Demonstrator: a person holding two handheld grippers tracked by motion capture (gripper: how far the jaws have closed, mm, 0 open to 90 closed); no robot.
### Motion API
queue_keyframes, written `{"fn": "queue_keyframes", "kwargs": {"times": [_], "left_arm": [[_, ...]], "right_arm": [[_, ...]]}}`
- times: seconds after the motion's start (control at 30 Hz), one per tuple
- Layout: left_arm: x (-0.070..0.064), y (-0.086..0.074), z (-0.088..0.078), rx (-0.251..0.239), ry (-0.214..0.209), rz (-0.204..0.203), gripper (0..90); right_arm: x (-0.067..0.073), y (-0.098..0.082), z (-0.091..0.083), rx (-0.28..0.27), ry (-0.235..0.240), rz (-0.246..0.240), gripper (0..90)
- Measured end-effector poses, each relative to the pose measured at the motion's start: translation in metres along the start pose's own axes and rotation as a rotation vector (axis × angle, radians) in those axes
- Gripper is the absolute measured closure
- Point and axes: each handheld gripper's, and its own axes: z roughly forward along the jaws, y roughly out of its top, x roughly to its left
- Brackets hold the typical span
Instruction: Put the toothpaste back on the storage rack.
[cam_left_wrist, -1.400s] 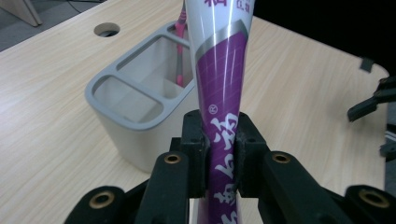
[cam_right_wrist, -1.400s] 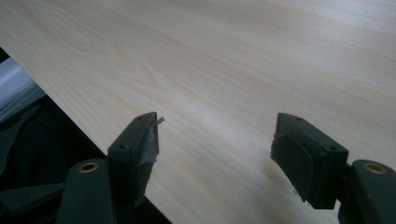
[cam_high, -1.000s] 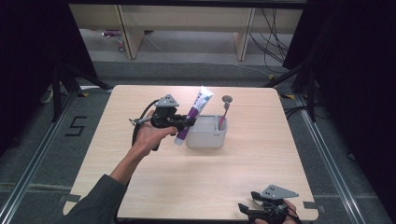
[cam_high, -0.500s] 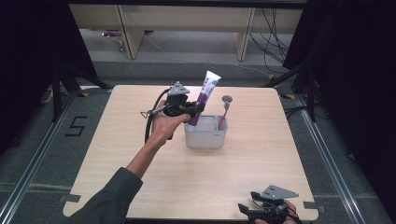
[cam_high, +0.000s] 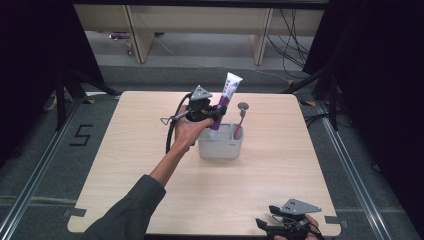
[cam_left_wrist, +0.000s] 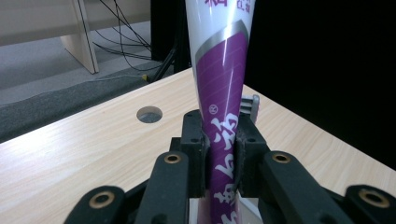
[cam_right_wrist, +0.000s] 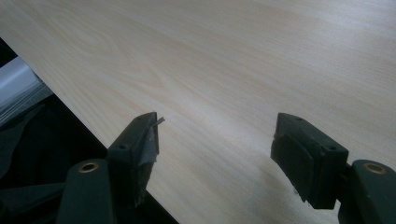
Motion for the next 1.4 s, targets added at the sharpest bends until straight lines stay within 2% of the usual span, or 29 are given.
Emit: {"fn": "queue_keyframes", "kwargs": {"times": [0.2,0.23,0.27,0.3,0.47,0.5,0.67,0.7,0.73,0.77,0.87,0.97,1.07,1.2,1.23,1.4], "left_arm": [[-0.001,-0.004,0.009,-0.013,0.004,-0.018,77.4],[-0.001,-0.005,0.011,-0.012,0.004,-0.016,77.4],[-0.001,-0.006,0.011,-0.008,0.010,-0.012,77.4],[-0.001,-0.007,0.013,-0.010,0.005,-0.009,77.3],[0.001,-0.013,0.017,-0.011,0.004,-0.026,77.3],[0.001,-0.014,0.018,-0.007,0.008,-0.016,77.3],[0.002,-0.018,0.020,-0.010,0.003,-0.017,77.3],[0.002,-0.019,0.019,-0.003,0.007,-0.014,77.3],[0.002,-0.020,0.019,-0.002,0.008,-0.010,77.3],[0.003,-0.021,0.019,0.000,0.010,-0.007,77.3],[0.004,-0.025,0.020,-0.012,0.011,-0.005,77.3],[0.004,-0.030,0.022,-0.004,0.017,0.006,77.3],[0.005,-0.031,0.023,-0.004,0.017,-0.005,77.2],[0.004,-0.033,0.024,-0.010,0.017,0.001,77.2],[0.003,-0.033,0.024,-0.013,0.018,0.002,77.2],[0.002,-0.039,0.025,-0.012,0.015,0.003,77.2]], "right_arm": [[-0.001,0.000,-0.001,-0.002,0.010,-0.004,32.1],[0.000,-0.001,-0.001,0.001,0.013,0.014,32.1],[-0.002,-0.001,-0.002,-0.005,0.007,-0.007,32.1],[-0.002,-0.001,-0.001,-0.009,0.019,-0.003,32.1],[-0.001,-0.002,-0.001,-0.011,0.011,0.001,32.1],[-0.001,-0.002,-0.001,-0.011,0.011,0.001,32.1],[0.000,-0.002,-0.002,0.001,0.006,0.018,32.1],[0.000,-0.002,-0.002,0.009,0.017,0.031,32.1],[-0.002,-0.002,-0.002,-0.009,0.009,0.004,32.1],[-0.002,-0.002,-0.002,-0.004,0.005,0.000,32.1],[-0.002,-0.002,-0.003,-0.003,0.004,0.003,32.1],[-0.002,-0.003,-0.002,-0.009,0.005,0.006,32.1],[-0.001,-0.003,-0.002,-0.009,0.004,0.007,32.1],[-0.003,-0.003,-0.003,-0.003,0.007,0.003,32.1],[-0.001,-0.003,-0.003,0.001,0.019,0.031,32.1],[-0.001,-0.004,-0.003,-0.006,0.011,0.020,32.1]]}}
